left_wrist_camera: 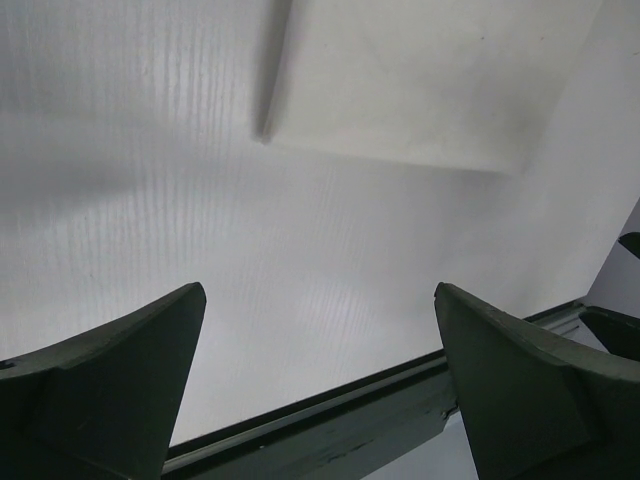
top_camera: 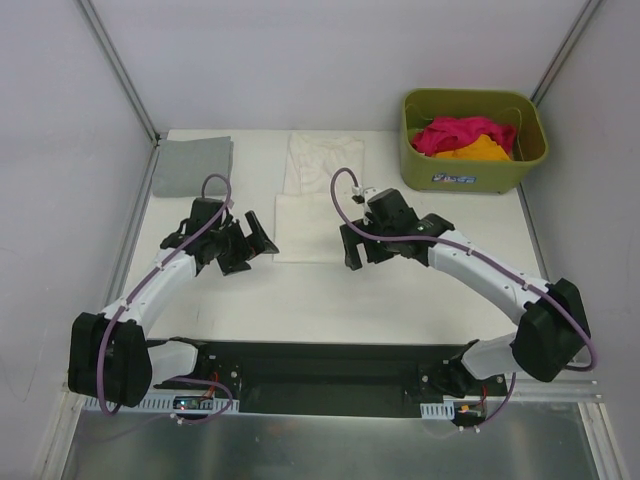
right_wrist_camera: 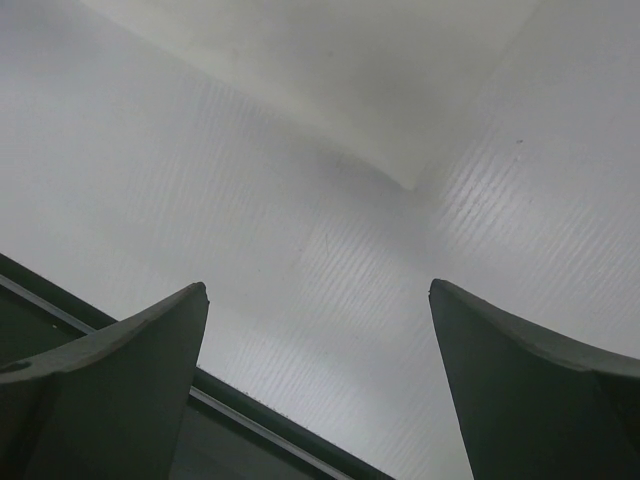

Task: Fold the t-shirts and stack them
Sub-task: Grab one side of the 2/3 rectangular tshirt with both arms

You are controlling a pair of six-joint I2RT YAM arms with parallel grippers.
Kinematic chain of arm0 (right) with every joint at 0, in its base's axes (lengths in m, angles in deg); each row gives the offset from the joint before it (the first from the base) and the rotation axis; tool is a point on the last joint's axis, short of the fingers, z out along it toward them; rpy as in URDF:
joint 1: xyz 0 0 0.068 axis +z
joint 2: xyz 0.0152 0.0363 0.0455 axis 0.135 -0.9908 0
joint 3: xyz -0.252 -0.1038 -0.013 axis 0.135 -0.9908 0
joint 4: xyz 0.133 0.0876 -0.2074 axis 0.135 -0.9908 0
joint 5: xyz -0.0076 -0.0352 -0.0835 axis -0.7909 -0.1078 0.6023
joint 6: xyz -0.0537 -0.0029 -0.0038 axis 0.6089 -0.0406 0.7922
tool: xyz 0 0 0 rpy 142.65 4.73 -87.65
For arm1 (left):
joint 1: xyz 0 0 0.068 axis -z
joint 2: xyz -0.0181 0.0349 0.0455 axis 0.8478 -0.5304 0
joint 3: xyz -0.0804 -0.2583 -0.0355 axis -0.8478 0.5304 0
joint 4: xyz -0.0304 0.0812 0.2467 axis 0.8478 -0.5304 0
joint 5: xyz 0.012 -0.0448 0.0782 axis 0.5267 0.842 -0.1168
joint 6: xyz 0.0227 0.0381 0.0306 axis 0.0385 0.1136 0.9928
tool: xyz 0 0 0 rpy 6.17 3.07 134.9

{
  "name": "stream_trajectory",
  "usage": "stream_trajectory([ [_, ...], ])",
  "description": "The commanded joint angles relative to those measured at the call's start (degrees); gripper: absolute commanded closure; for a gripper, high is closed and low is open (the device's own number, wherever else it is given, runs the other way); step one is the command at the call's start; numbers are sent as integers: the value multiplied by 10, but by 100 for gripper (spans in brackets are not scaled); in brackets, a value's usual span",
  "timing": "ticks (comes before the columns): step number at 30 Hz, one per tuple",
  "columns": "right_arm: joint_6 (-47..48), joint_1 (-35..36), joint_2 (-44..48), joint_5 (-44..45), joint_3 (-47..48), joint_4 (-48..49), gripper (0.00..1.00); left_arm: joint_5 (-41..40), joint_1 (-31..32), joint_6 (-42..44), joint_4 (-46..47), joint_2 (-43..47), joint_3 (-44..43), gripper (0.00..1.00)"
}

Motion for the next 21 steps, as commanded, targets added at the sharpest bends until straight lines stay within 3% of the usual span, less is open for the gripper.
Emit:
stream_trajectory([
  [1,-8,4,37,-5,-26,19,3,5,-4,-17,-9,14,28,1],
  [21,-6,6,124,-33,-136,67,3,13,-4,-20,0,14,76,1],
])
